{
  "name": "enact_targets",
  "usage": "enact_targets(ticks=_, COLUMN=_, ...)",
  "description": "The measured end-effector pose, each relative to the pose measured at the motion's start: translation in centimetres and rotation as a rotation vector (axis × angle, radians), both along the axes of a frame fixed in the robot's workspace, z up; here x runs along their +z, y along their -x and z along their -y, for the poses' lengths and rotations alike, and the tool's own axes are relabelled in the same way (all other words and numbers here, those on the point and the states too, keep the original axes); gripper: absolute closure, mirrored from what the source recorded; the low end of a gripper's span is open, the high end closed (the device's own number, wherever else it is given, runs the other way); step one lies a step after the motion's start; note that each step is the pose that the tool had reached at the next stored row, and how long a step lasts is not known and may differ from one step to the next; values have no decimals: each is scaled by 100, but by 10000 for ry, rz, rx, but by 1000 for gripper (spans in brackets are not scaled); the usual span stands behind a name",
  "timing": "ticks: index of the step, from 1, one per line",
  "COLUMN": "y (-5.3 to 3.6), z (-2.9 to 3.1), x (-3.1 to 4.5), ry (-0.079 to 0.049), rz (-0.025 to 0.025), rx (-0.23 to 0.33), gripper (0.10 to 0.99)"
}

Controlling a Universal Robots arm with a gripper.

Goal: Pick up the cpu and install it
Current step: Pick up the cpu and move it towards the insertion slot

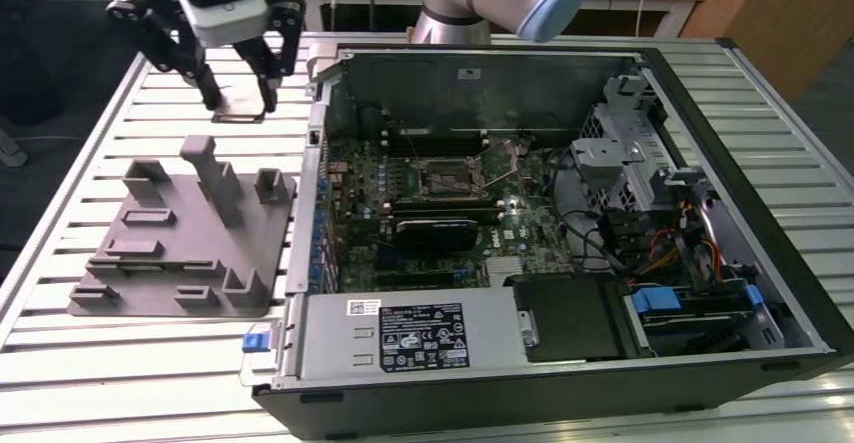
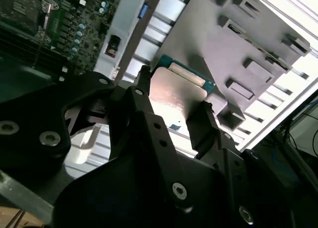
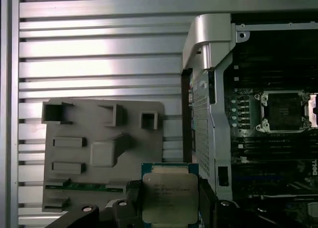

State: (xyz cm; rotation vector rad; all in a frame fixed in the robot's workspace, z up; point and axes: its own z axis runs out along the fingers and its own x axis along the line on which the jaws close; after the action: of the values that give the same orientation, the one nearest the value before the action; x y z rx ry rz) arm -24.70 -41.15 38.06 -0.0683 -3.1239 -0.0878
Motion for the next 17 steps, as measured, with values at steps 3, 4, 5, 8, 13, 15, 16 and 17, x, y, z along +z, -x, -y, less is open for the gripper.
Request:
enact_targets(ticks=3, y=-136, z=0, x=-1, ry=-2, rz=-7, rx=-1, gripper=545)
enact_targets(ticks=4, y=-181, z=0, x=-1, ry=-1, rz=-11, rx=-1, gripper=545)
enact_targets(ticks=5, y=-226, z=0, x=0, ry=0, rz=-15, rx=1, gripper=545)
enact_targets(ticks=8, y=-365, z=0, x=-1, ry=-2, rz=-23, rx=-1, gripper=545)
enact_targets(ticks=13, y=-592, z=0, x=0, ry=-1, rz=-41, rx=0, gripper=545)
enact_targets(ticks=15, y=-684, z=0, x=-1, ry=-2, rz=-47, rx=0, gripper=545)
enact_targets(ticks=16, y=-728, z=0, x=-1, ry=-2, rz=-50, rx=-1, gripper=545)
enact_targets(ticks=17, y=-773, z=0, x=0, ry=-1, rz=-54, rx=0, gripper=545)
